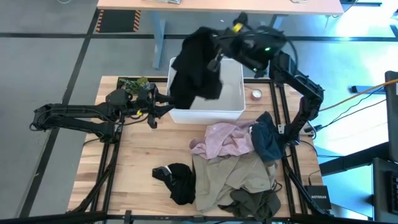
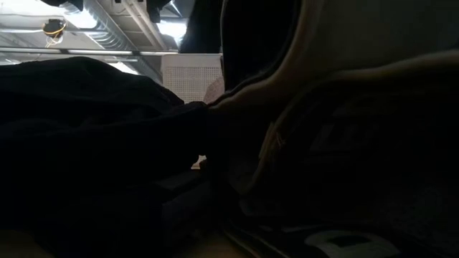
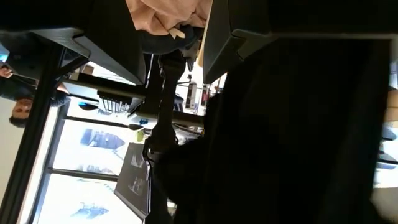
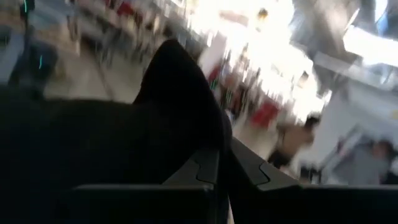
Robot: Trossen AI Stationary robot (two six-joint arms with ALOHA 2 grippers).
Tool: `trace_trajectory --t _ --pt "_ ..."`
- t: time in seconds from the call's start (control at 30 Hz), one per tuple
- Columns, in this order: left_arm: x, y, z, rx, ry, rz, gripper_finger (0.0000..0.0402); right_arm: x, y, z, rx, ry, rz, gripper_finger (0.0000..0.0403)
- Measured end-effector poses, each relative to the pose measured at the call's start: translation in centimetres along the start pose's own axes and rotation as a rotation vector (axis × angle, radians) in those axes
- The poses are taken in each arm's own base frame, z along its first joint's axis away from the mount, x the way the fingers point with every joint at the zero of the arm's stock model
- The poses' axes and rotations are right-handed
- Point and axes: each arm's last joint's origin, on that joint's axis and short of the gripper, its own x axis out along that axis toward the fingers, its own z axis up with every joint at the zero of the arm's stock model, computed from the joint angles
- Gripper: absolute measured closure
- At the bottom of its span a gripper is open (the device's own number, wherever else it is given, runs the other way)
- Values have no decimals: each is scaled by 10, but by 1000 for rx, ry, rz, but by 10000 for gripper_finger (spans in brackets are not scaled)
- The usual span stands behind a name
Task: Sort clothes
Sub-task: Put the black pants in the white bin, then put the black underwear in the white bin
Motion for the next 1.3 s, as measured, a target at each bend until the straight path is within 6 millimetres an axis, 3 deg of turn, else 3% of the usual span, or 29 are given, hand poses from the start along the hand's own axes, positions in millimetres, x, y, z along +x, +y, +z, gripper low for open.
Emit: trace_trajectory --t 0.37,0.63,0.77,0.87,0.93,1.03,1.17,1.3 --pt "0 0 -1 -2 7 1 245 0 12 -82 74 620 279 380" --pt "0 1 -6 1 61 8 245 7 53 -141 129 918 499 379" --pt "0 1 -6 0 63 8 245 11 73 -168 194 1020 475 379" --pt "0 1 -8 0 80 11 245 13 76 -182 144 1084 388 365" --pt "0 1 -9 0 88 12 245 14 73 -185 112 1098 341 343" --pt "0 1 -9 0 88 12 245 13 65 -173 94 1065 314 296" --pt "0 1 -9 2 90 12 245 4 42 -139 171 968 353 231" --pt "0 1 -11 8 103 13 245 -22 25 -104 336 912 542 182"
